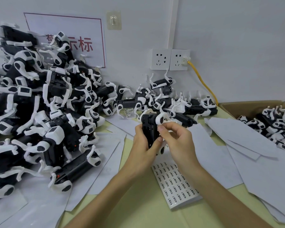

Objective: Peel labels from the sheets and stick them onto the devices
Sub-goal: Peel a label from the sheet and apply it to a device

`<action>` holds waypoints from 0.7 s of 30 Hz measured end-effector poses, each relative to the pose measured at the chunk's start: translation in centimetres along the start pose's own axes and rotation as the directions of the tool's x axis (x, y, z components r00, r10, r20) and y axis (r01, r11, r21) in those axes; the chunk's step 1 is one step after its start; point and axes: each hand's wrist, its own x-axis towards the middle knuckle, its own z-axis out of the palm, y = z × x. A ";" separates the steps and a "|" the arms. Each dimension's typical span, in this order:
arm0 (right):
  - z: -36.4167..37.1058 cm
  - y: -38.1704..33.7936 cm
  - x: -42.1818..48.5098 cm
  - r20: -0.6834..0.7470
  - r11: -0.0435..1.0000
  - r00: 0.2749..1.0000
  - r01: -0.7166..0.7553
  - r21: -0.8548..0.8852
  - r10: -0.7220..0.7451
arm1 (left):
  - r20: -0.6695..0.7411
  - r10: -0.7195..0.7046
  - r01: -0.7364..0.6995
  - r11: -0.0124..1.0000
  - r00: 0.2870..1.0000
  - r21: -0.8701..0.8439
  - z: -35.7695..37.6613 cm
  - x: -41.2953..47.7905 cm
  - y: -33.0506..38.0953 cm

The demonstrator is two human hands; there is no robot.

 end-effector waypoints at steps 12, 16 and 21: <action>-0.5 0.1 0.6 0.043 0.990 0.994 -0.108 0.091 0.105 | 0.052 0.024 -0.019 0.996 0.998 -0.092 -0.6 0.1 0.2; -0.2 -0.4 0.4 0.166 0.984 0.979 -0.140 0.106 0.121 | 0.106 -0.087 0.113 0.954 0.991 -0.278 -0.9 0.2 0.7; -0.1 -1.1 0.2 0.199 0.982 0.975 -0.130 0.137 0.101 | 0.129 -0.192 0.228 0.885 0.973 -0.406 -1.1 0.5 0.7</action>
